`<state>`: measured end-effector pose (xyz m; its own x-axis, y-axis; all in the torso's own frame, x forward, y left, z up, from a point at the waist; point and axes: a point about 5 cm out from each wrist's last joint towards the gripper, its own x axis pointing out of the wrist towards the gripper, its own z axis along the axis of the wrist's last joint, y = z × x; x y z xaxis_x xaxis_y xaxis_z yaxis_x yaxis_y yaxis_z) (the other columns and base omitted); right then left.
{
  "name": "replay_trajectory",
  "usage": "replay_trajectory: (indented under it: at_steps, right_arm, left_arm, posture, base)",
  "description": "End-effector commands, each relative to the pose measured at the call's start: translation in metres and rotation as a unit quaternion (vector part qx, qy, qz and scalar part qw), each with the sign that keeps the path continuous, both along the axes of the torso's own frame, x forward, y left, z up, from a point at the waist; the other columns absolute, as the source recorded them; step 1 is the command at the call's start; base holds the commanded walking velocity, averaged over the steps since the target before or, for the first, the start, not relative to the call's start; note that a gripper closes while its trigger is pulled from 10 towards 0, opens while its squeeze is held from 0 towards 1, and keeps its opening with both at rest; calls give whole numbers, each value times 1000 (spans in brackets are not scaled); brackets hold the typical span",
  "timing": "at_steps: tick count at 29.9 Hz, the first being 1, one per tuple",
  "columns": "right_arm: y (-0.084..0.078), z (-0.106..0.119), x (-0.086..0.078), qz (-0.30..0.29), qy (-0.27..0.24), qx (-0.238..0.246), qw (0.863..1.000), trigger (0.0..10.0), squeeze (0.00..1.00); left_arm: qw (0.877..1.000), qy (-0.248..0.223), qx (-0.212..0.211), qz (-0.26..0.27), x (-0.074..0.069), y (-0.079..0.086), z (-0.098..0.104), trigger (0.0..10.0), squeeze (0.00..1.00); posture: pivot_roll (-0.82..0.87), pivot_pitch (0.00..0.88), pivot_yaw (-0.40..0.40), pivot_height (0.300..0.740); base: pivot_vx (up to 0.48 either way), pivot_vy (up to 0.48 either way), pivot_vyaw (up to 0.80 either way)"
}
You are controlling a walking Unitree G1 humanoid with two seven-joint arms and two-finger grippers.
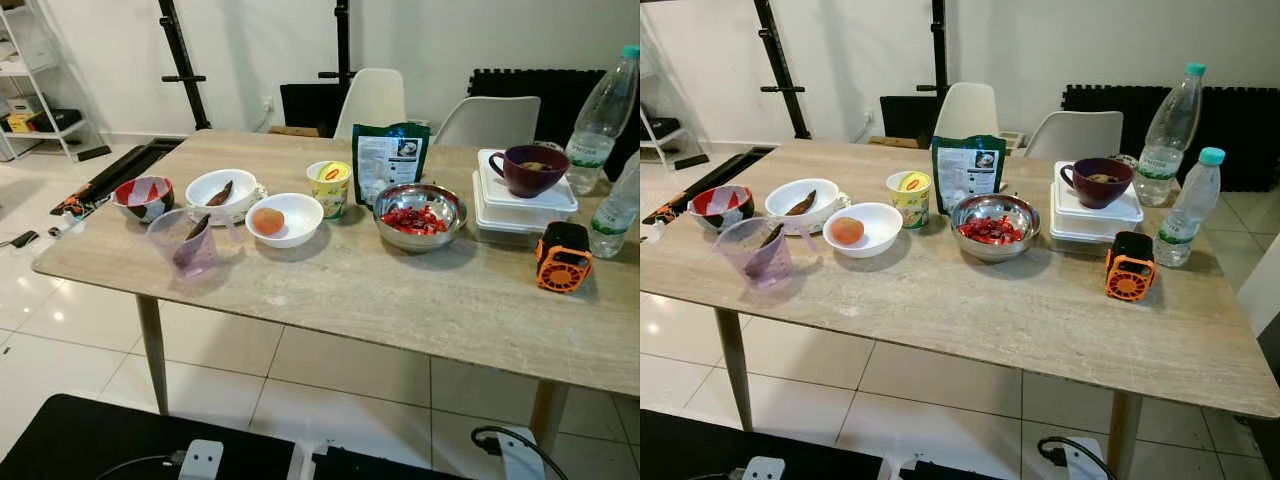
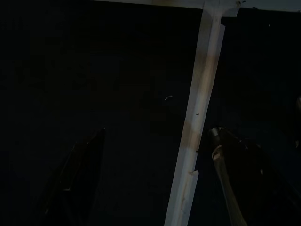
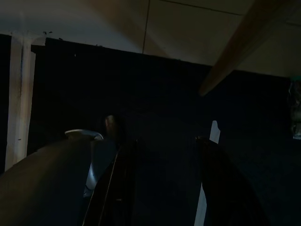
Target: Restocking fridge
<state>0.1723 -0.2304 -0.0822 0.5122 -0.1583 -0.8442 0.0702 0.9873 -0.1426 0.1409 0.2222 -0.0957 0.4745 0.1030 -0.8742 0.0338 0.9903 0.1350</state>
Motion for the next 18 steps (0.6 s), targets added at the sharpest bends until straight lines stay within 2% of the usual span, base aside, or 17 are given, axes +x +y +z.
replay_trajectory:
  at_steps: [1,11,18]
  right_arm:
    - [4,-1,0,9,6,2,1000,10000,0]
    - [9,-7,-11,19,23,4,1000,10000,0]
    - [4,-7,-15,13,26,-2,1000,10000,0]
  left_arm:
    - [1000,6,7,4,-2,5,0,10000,0]
    - [999,33,5,-9,-23,2,-7,10000,0]
    - [999,38,6,-10,-26,2,-8,10000,0]
  posture:
    - [25,0,49,740]
    - [16,0,57,740]
    - [12,0,57,740]
  base:
    - [0,0,0]
    - [0,0,0]
    - [0,0,0]
